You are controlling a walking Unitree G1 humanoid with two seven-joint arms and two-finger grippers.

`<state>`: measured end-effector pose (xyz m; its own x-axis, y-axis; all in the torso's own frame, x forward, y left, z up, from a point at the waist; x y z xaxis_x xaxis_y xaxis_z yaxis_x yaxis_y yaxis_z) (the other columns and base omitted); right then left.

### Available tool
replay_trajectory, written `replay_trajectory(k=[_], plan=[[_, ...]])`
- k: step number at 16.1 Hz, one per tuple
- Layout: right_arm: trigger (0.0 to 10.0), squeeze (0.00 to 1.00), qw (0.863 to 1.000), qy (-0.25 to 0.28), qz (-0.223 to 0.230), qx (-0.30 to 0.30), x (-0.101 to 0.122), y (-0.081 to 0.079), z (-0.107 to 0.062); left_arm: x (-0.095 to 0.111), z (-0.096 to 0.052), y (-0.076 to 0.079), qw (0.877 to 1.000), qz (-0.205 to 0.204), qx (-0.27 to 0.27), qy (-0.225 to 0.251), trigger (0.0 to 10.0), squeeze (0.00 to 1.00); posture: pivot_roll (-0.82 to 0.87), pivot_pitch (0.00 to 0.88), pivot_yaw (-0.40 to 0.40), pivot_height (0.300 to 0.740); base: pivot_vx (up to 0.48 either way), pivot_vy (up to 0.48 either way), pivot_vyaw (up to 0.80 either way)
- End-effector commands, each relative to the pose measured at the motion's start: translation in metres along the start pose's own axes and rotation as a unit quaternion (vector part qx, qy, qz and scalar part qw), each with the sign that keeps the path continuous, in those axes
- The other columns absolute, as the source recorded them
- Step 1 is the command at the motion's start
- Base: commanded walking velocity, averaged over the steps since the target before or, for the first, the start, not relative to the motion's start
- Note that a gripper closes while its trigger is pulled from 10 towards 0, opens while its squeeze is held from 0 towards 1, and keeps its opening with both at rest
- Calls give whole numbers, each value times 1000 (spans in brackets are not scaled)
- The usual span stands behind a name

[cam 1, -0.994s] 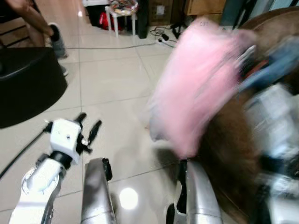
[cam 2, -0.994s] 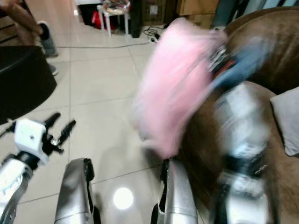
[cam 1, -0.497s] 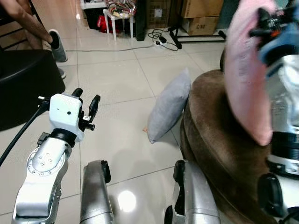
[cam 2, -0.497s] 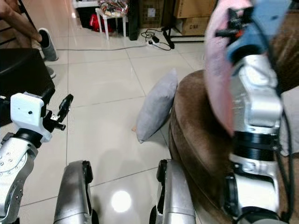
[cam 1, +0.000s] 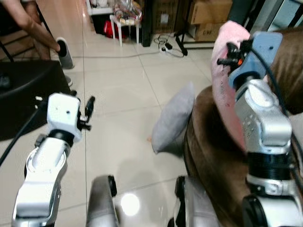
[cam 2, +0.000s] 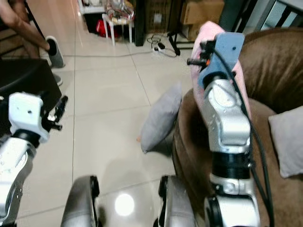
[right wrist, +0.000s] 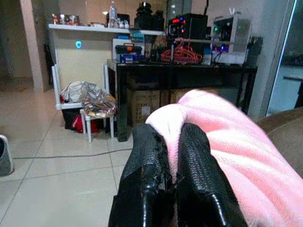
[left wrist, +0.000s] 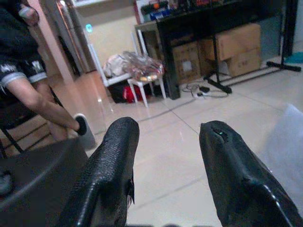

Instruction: Move the pillow to the sofa from floor

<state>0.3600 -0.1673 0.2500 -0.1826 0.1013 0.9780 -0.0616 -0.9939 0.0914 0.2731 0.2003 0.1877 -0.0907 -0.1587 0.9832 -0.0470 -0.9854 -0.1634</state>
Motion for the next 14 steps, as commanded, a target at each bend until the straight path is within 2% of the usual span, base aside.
replay_trajectory(k=[1,14], plan=[[10000,0,1000,17,-3,0,10,-1,-2,-3,0,-1,1000,5,7,-10,10000,0,26,0,-61,616,0,0,0],[10000,0,1000,-8,0,-4,0,-4,-9,-10,5,4,1000,13,3,-12,10000,0,18,0,-78,740,0,0,0]])
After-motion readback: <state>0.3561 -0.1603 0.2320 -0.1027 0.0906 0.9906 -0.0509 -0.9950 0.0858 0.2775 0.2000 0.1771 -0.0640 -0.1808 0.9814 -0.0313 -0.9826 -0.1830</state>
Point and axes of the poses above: a point about 5 cm out from each wrist's last joint towards the gripper, its own z axis pointing out of the wrist towards the gripper, its own x axis along the axis of the wrist's last joint, y = z × x, the point moved 2 cm from there along z, pointing out of the wrist towards the gripper, and after that the axes turned 8 degrees about -z, right-handed, at the moved point
